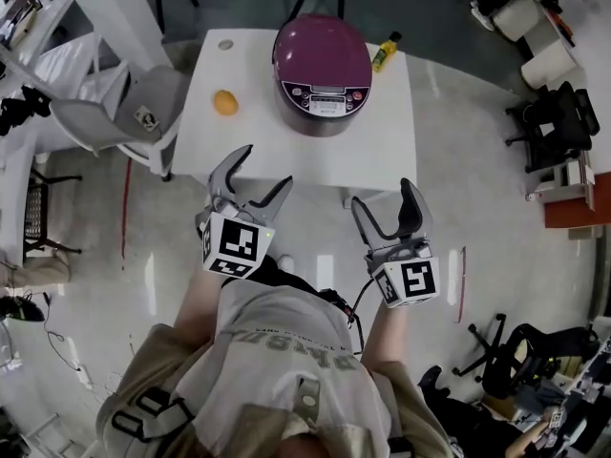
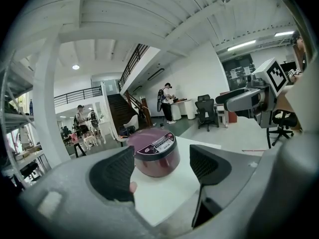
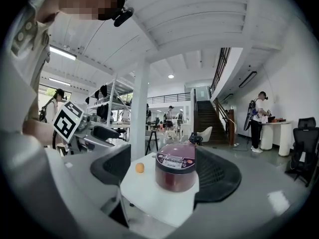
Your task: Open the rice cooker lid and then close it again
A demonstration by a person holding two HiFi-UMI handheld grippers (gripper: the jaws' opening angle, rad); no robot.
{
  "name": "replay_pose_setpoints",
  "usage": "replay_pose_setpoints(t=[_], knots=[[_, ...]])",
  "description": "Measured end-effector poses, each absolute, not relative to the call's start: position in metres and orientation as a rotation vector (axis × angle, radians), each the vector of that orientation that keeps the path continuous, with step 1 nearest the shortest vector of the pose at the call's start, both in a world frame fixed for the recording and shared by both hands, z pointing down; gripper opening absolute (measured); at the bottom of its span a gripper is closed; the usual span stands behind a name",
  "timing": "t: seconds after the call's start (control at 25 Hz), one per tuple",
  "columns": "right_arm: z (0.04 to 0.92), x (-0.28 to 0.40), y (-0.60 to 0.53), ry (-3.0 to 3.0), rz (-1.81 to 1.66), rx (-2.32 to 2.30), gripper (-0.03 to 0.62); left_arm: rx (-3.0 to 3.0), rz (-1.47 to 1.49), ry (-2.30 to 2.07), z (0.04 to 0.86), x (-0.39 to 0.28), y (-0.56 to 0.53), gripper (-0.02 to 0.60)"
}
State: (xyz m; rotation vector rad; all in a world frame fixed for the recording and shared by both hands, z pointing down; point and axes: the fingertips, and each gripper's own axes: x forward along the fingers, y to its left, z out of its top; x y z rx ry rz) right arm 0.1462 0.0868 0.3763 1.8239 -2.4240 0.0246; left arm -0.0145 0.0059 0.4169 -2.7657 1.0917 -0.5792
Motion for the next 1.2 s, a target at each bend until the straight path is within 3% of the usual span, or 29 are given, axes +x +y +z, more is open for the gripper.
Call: replay_pose_setpoints(t=[1.2], knots=[[0.433, 0.143, -0.048, -2.450, 0.162, 1.597, 0.382, -2.774, -0.792, 0.897, 0.469, 0.024, -0.111, 0.362]])
